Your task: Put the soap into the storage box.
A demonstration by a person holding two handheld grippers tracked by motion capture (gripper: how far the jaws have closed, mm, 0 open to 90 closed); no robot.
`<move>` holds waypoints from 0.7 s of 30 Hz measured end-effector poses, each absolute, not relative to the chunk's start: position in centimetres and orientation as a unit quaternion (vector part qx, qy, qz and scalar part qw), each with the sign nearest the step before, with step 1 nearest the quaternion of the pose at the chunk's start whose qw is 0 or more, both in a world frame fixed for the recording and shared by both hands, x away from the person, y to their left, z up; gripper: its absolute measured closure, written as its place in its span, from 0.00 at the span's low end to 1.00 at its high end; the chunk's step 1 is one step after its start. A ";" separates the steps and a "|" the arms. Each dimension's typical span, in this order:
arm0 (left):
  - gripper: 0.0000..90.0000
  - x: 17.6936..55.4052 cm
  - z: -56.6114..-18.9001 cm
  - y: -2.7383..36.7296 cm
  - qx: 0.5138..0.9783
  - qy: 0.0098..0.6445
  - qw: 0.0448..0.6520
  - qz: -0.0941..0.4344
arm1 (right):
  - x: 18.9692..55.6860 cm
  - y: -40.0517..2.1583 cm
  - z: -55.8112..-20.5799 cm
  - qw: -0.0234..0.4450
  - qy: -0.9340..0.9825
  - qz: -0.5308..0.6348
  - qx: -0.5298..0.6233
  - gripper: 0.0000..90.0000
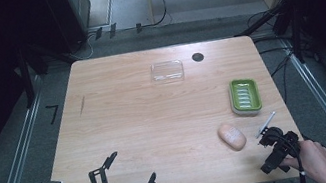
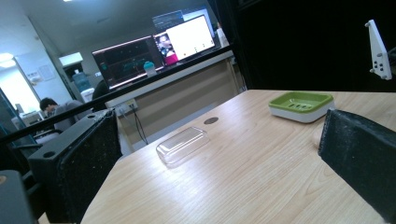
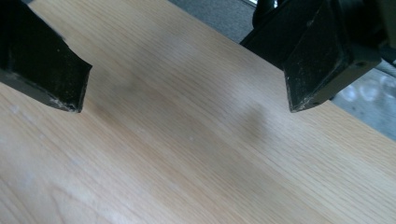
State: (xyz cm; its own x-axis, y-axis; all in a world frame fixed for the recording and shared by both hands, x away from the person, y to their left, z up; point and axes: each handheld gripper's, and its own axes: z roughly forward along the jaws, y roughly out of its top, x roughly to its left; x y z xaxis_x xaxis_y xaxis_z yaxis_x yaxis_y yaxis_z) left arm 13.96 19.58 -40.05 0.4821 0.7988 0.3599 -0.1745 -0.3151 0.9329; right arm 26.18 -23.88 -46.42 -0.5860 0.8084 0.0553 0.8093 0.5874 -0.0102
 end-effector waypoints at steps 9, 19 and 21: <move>0.00 13.9 -40.0 19.7 0.671 0.235 0.537 0.454 | 26.3 -23.2 -45.6 0.015 -0.898 -0.022 -0.439 0.00; 0.00 13.8 -40.1 19.8 0.669 0.240 0.536 0.456 | 26.6 -22.6 -45.1 0.007 -0.899 -0.018 -0.437 0.01; 0.00 13.8 -40.1 19.8 0.669 0.240 0.536 0.456 | 26.9 -22.2 -44.9 0.014 -0.898 -0.023 -0.440 0.05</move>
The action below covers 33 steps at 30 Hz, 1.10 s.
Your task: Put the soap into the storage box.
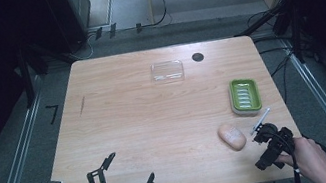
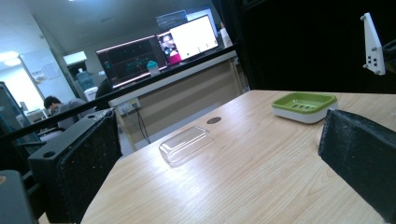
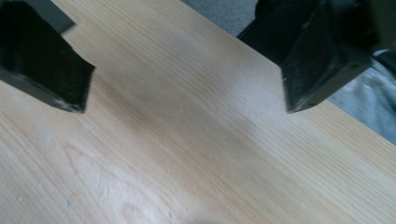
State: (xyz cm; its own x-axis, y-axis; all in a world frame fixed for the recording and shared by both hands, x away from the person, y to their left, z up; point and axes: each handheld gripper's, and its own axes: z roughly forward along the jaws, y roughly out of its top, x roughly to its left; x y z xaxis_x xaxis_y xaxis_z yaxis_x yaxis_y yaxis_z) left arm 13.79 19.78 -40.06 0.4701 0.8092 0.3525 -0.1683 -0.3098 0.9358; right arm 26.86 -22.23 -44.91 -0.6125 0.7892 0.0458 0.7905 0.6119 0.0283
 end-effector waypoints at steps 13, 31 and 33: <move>0.00 13.8 -40.1 19.8 0.668 0.240 0.537 0.456 | 28.2 -20.1 -43.9 0.015 -0.904 -0.023 -0.426 0.05; 0.00 13.8 -40.1 19.9 0.667 0.240 0.539 0.455 | 30.4 -18.5 -44.1 0.021 -0.906 -0.021 -0.422 0.04; 0.00 13.8 -40.1 19.9 0.667 0.240 0.540 0.455 | 30.7 -18.2 -44.1 0.021 -0.905 -0.023 -0.423 0.04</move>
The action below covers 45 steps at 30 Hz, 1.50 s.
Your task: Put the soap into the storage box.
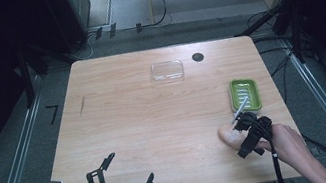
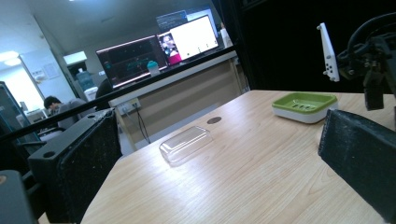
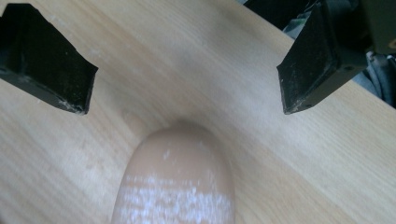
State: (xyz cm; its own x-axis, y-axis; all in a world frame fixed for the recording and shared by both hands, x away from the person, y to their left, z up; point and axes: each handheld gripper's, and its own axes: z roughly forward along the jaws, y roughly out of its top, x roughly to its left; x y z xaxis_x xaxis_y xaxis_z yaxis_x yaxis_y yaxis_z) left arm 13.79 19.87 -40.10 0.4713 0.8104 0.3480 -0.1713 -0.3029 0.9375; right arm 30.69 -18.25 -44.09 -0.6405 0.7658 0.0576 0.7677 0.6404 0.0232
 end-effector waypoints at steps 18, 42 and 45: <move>0.00 13.8 -40.1 19.9 0.666 0.240 0.540 0.455 | 33.7 -15.2 -45.0 0.024 -0.902 -0.023 -0.431 0.01; 0.00 13.7 -40.1 20.0 0.666 0.241 0.540 0.456 | 34.8 -14.2 -46.1 0.003 -0.896 0.000 -0.445 0.32; 0.00 13.7 -40.1 20.0 0.666 0.241 0.540 0.456 | 34.8 -14.2 -46.1 0.001 -0.894 0.002 -0.449 0.36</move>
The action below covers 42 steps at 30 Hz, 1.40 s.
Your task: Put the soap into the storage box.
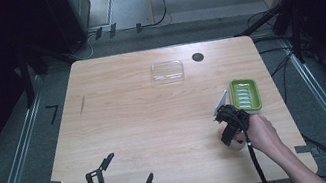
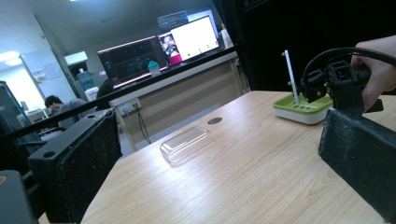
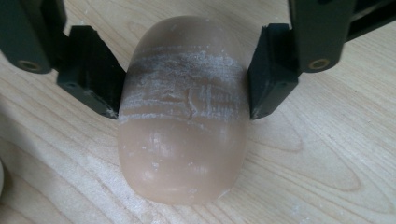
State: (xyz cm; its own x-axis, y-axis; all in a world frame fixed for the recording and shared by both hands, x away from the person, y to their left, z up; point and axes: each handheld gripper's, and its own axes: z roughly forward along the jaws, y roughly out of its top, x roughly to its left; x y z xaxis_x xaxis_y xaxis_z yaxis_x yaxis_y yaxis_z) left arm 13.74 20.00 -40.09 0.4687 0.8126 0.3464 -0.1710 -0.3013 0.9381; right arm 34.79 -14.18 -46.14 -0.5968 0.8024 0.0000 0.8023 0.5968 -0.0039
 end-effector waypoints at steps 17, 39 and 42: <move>0.00 13.7 -40.1 20.0 0.666 0.240 0.540 0.455 | 34.7 -13.9 -46.7 -0.007 -0.894 0.010 -0.449 0.37; 0.00 13.8 -40.1 19.9 0.666 0.240 0.541 0.455 | 34.6 -14.3 -46.3 -0.007 -0.898 0.005 -0.440 0.37; 0.00 13.8 -40.1 19.9 0.665 0.240 0.541 0.455 | 34.6 -14.5 -46.2 -0.008 -0.898 0.004 -0.440 0.37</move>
